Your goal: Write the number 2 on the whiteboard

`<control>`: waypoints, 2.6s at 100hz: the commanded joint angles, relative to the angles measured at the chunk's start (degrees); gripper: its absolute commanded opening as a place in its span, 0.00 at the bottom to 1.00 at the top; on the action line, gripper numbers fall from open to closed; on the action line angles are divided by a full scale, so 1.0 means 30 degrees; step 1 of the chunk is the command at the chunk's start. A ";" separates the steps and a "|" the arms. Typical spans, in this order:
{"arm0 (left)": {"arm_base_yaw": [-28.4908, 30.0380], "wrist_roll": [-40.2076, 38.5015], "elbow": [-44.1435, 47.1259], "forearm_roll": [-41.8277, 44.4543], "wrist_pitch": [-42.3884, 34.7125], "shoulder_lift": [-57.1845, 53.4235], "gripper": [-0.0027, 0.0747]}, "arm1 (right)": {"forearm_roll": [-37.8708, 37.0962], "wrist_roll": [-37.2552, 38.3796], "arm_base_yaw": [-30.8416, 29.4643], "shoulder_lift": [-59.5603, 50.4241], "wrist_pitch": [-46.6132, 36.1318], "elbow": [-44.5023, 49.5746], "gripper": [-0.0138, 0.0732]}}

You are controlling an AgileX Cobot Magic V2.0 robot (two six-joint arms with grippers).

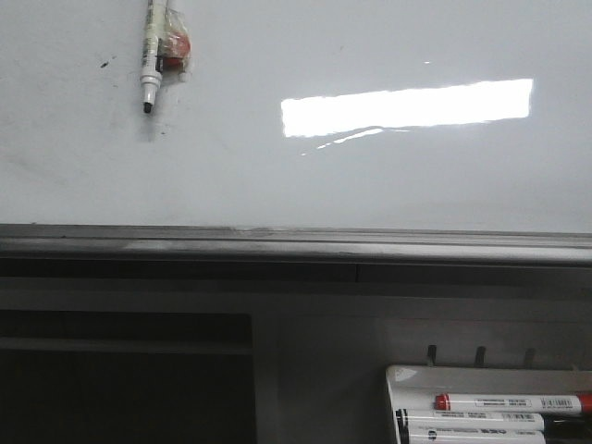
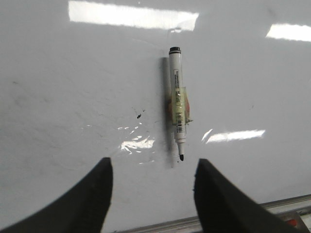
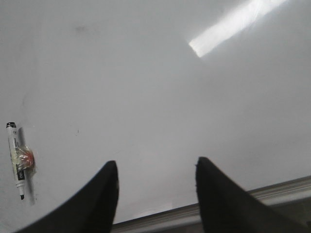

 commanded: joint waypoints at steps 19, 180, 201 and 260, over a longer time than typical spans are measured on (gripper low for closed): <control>-0.1917 0.1405 -0.5531 -0.0031 0.0773 0.7585 0.51 | -0.0020 -0.0349 -0.0079 0.0816 0.0141 -0.0960 0.63; -0.6667 1.3536 -0.7974 0.0410 0.4721 0.6191 0.01 | 0.6723 -1.5688 0.0638 0.9657 0.9032 -1.3668 0.63; -0.6716 1.4170 -0.7974 0.1004 0.6239 0.6225 0.01 | 1.1096 -2.0584 0.2690 1.3644 1.0939 -1.4339 0.63; -0.6716 1.8212 -0.7974 0.1685 0.8042 0.6225 0.01 | 0.8378 -2.2232 1.4534 1.8394 0.1102 -1.4339 0.63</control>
